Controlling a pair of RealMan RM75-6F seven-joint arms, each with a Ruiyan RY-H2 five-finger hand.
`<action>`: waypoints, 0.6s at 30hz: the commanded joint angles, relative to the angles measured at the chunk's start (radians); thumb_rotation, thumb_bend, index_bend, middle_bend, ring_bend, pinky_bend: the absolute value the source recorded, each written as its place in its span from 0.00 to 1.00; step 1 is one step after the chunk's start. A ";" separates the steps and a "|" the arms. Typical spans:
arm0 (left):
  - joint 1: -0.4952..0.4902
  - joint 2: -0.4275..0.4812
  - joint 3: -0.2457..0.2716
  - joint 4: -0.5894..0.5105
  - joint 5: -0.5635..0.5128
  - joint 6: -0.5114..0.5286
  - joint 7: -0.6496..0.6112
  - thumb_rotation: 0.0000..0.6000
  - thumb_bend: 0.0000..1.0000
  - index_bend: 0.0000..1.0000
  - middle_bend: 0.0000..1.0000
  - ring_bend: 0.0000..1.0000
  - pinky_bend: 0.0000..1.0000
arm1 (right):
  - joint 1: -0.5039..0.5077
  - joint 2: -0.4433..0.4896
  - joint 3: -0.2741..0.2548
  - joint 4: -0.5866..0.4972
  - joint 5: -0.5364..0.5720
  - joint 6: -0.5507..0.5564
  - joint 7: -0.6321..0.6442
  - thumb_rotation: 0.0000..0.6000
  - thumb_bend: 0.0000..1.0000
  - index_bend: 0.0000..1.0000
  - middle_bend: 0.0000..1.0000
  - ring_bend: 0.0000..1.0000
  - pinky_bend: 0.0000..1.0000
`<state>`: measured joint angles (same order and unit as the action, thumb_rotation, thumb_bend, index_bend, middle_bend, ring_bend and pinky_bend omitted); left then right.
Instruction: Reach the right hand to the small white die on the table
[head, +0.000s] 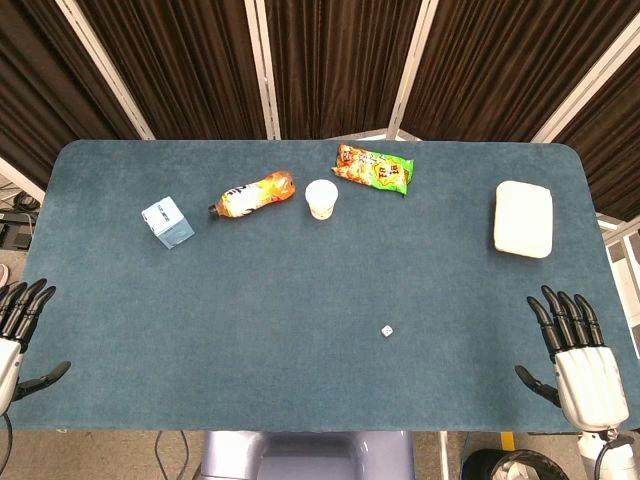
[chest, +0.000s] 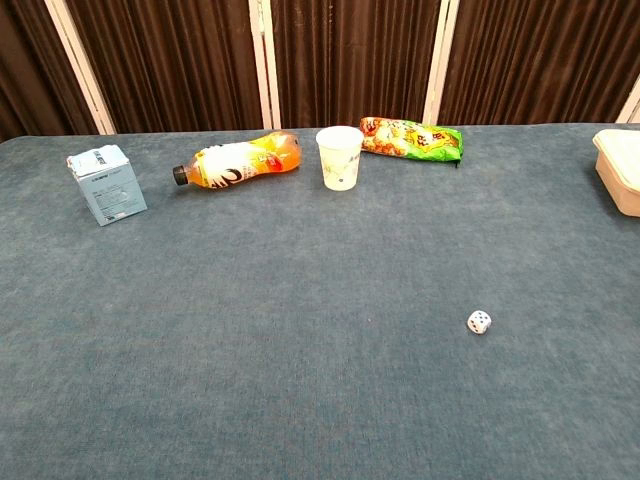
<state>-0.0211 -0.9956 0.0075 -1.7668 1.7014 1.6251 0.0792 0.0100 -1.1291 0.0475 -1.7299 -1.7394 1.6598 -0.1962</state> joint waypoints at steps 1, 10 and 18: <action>-0.001 0.001 0.000 0.001 -0.001 -0.002 -0.003 1.00 0.00 0.00 0.00 0.00 0.00 | 0.001 -0.001 0.000 0.001 0.000 -0.001 -0.001 1.00 0.00 0.05 0.00 0.00 0.00; -0.006 -0.012 -0.003 0.002 -0.014 -0.018 0.028 1.00 0.00 0.00 0.00 0.00 0.00 | 0.044 -0.036 0.010 0.056 0.018 -0.084 -0.093 1.00 0.14 0.05 0.39 0.35 0.11; -0.035 -0.041 -0.028 0.001 -0.085 -0.082 0.093 1.00 0.00 0.00 0.00 0.00 0.00 | 0.224 -0.022 -0.023 0.094 0.080 -0.457 0.017 1.00 0.74 0.05 0.83 0.83 1.00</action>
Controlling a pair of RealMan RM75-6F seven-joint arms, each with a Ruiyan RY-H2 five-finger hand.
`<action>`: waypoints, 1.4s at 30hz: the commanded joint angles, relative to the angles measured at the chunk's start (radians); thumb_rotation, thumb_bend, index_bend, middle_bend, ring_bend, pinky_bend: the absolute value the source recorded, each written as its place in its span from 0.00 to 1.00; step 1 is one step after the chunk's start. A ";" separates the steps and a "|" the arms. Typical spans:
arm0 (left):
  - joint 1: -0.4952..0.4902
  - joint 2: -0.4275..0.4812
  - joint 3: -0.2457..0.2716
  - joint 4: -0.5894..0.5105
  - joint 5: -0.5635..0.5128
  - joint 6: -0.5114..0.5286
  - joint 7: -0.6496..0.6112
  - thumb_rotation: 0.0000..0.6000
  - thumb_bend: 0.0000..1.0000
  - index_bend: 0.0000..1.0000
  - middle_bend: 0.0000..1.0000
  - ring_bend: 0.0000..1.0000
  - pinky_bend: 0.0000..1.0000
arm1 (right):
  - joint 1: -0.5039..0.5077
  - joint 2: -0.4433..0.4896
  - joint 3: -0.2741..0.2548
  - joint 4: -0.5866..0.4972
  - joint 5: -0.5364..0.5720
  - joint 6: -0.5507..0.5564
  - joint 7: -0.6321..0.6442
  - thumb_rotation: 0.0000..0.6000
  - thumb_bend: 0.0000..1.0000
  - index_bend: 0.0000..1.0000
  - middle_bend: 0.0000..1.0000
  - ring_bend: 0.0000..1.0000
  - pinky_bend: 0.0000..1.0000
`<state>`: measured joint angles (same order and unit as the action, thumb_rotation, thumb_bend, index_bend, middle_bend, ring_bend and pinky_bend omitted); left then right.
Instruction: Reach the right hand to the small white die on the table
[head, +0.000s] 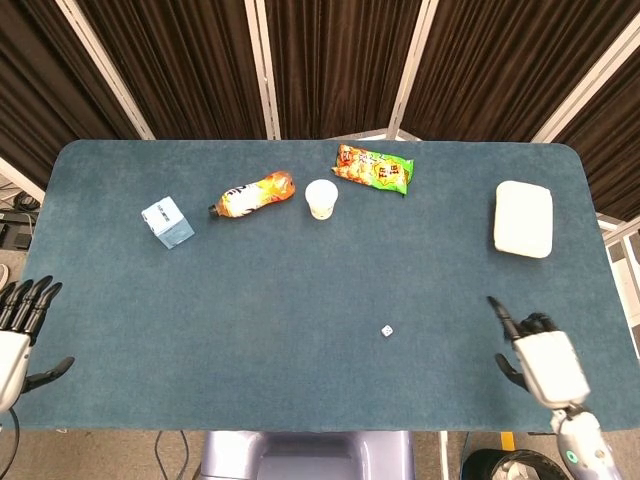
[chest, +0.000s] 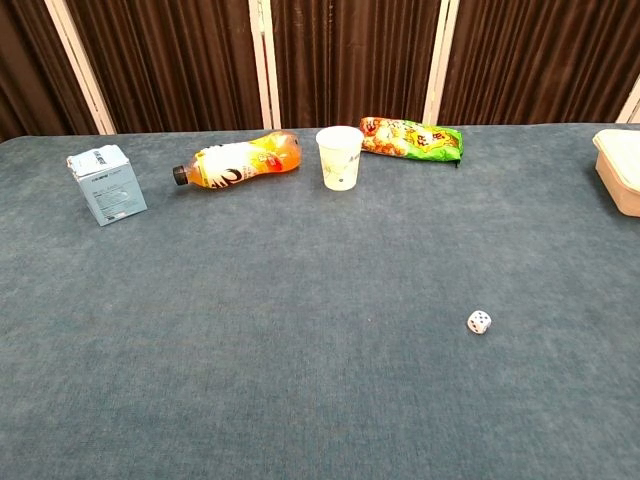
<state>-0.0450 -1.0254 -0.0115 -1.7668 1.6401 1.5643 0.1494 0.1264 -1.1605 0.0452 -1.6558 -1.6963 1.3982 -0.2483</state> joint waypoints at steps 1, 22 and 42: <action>-0.016 -0.017 -0.012 0.004 -0.039 -0.035 0.037 1.00 0.00 0.00 0.00 0.00 0.00 | 0.145 0.009 -0.032 0.020 0.038 -0.271 0.080 1.00 0.75 0.05 0.83 0.83 1.00; -0.023 -0.041 -0.024 0.019 -0.107 -0.057 0.073 1.00 0.00 0.00 0.00 0.00 0.00 | 0.333 -0.125 -0.052 0.043 0.125 -0.539 0.021 1.00 0.77 0.08 0.84 0.84 1.00; -0.030 -0.041 -0.020 0.014 -0.107 -0.064 0.079 1.00 0.00 0.00 0.00 0.00 0.00 | 0.371 -0.178 -0.059 0.043 0.223 -0.565 -0.111 1.00 0.77 0.10 0.84 0.84 1.00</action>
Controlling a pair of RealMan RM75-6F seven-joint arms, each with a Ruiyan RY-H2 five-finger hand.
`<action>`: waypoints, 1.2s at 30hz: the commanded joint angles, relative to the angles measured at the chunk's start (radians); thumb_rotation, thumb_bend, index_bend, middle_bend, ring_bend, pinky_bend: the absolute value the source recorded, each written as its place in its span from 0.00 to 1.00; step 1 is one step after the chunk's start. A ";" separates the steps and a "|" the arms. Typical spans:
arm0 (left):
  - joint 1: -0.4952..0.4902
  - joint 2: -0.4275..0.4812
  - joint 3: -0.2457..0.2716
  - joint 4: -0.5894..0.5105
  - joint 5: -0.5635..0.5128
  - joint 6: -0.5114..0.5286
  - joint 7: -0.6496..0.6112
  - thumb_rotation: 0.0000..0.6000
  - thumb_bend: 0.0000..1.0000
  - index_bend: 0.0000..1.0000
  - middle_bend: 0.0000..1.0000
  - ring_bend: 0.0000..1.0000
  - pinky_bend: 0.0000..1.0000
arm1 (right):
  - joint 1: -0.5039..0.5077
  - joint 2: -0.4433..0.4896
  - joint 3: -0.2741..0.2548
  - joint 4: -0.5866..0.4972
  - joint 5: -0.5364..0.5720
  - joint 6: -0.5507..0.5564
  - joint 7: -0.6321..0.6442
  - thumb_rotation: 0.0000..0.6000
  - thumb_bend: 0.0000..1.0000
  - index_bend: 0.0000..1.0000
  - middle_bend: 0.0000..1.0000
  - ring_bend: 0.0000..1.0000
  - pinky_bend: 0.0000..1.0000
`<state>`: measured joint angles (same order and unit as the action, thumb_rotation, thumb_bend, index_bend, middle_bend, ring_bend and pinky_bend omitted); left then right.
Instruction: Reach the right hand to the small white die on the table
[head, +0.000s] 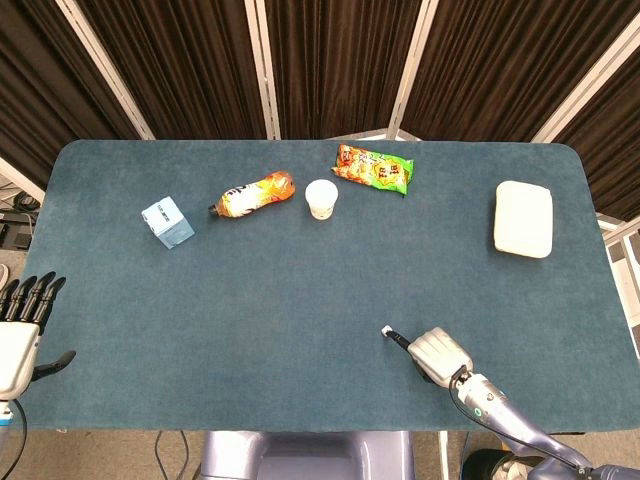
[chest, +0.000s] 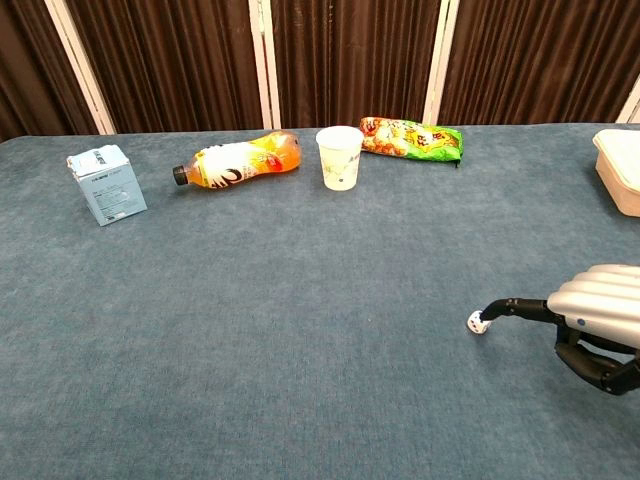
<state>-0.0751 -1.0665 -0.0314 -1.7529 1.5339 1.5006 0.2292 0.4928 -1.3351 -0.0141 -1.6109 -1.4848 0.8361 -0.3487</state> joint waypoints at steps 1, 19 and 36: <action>0.000 0.001 0.000 0.001 -0.001 0.000 -0.001 1.00 0.00 0.00 0.00 0.00 0.00 | 0.006 -0.005 0.001 -0.002 0.017 -0.004 -0.014 1.00 0.77 0.10 0.83 0.84 1.00; -0.003 -0.002 0.003 -0.001 -0.003 -0.001 0.006 1.00 0.00 0.00 0.00 0.00 0.00 | 0.026 -0.002 -0.021 -0.004 0.063 -0.005 -0.039 1.00 0.77 0.12 0.84 0.84 1.00; -0.003 -0.001 0.005 -0.002 -0.005 -0.001 0.005 1.00 0.00 0.00 0.00 0.00 0.00 | 0.006 0.042 -0.078 -0.036 0.009 0.046 0.003 1.00 0.77 0.12 0.84 0.84 1.00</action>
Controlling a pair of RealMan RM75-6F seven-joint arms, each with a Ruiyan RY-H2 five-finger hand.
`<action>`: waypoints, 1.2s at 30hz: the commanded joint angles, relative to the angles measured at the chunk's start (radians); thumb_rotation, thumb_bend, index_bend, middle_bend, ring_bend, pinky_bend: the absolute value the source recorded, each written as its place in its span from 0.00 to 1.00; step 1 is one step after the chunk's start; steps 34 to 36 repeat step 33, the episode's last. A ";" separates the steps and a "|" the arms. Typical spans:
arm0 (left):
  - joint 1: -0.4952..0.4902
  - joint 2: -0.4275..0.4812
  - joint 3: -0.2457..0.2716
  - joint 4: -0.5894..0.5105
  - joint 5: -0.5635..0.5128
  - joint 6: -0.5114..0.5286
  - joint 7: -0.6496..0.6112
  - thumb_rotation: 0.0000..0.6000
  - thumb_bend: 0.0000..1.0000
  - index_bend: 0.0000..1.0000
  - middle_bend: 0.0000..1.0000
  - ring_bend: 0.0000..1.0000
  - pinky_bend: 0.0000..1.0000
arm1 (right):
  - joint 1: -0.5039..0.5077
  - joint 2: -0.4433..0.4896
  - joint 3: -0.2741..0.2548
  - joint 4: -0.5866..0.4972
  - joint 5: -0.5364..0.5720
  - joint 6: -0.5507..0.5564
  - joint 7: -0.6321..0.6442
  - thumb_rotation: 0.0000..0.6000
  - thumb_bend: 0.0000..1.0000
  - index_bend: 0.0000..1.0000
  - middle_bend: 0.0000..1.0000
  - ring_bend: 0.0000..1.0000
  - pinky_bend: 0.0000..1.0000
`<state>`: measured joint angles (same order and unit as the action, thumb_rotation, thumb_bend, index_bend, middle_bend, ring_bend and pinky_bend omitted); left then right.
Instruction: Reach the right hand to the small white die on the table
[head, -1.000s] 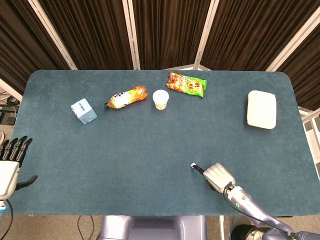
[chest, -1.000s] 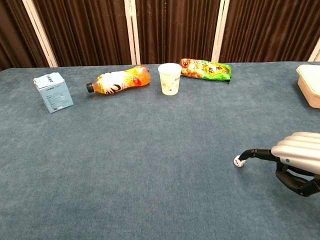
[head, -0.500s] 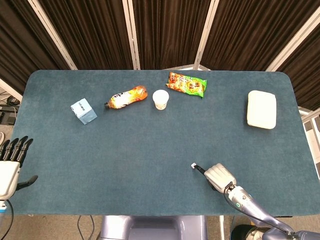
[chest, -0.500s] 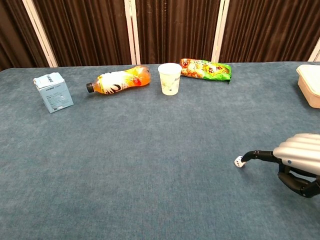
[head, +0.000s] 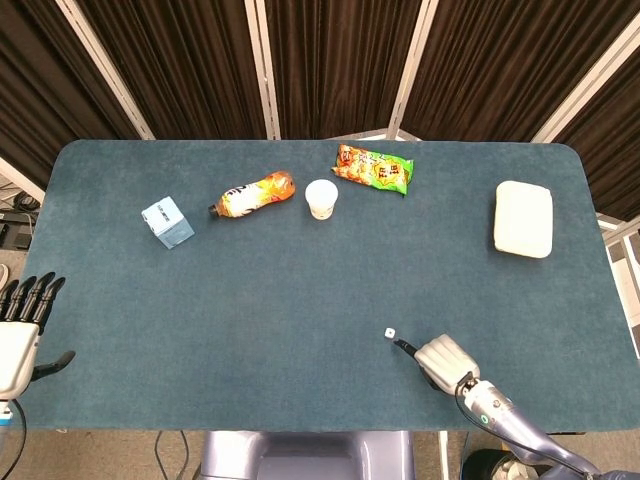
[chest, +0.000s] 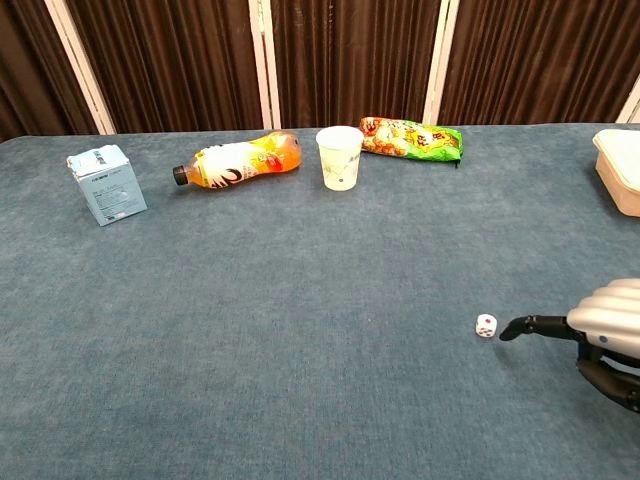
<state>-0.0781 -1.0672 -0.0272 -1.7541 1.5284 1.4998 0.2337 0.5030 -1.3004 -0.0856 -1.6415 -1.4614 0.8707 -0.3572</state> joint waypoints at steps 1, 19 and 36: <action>-0.001 -0.001 0.001 -0.001 0.001 -0.001 0.003 1.00 0.00 0.00 0.00 0.00 0.00 | -0.006 0.012 -0.011 -0.009 -0.027 0.020 0.019 1.00 0.77 0.12 0.84 0.84 1.00; 0.007 0.008 0.010 -0.004 0.026 0.019 -0.015 1.00 0.00 0.00 0.00 0.00 0.00 | -0.181 0.203 0.001 -0.096 -0.372 0.622 0.207 1.00 0.03 0.13 0.50 0.45 0.42; 0.025 0.034 0.029 -0.017 0.086 0.059 -0.054 1.00 0.00 0.00 0.00 0.00 0.00 | -0.356 0.211 0.032 -0.064 -0.284 0.847 0.290 1.00 0.00 0.02 0.00 0.00 0.00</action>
